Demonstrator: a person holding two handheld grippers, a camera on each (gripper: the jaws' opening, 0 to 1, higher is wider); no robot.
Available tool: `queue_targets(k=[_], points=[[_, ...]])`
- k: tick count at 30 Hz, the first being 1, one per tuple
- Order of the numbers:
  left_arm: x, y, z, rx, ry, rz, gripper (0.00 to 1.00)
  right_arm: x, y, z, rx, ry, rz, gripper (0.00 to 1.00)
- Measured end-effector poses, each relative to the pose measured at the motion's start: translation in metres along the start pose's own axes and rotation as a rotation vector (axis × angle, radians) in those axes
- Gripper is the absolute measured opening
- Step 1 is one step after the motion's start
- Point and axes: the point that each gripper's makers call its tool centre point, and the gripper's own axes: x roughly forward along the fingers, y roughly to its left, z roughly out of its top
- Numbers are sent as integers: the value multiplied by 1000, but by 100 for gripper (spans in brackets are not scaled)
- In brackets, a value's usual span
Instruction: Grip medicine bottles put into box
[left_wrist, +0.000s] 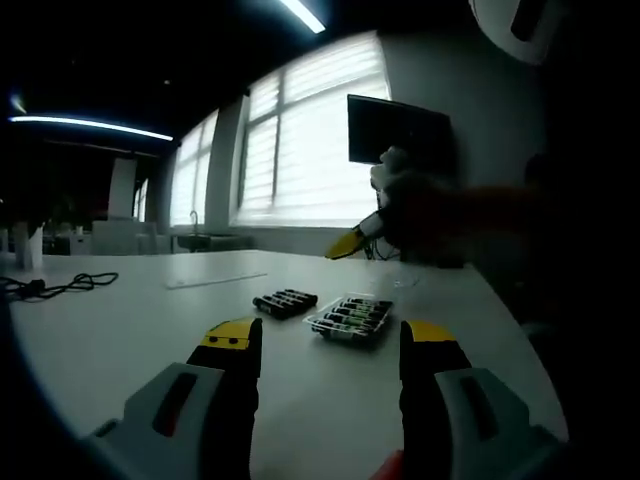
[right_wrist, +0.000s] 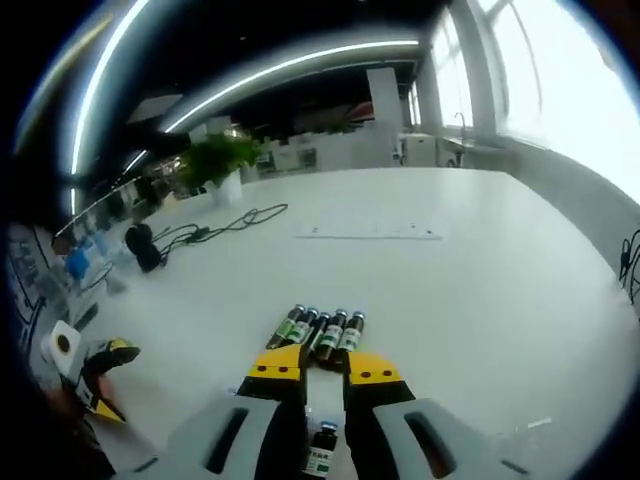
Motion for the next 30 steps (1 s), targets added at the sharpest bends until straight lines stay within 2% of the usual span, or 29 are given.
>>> queue_targets(k=[4, 12, 22, 30], points=[[-1, 0, 1, -4, -5, -4, 48, 16, 4, -1, 41, 68, 20, 8], [-1, 1, 2, -8, -15, -1, 48, 48, -5, -5, -50, 179, -10, 9], [-2, 1, 3, -7, -19, 2, 48, 69, -14, -17, -72, 263, -32, 9], [-3, 3, 2, -13, -19, 0, 48, 82, -22, -28, -16, 331, -37, 6]])
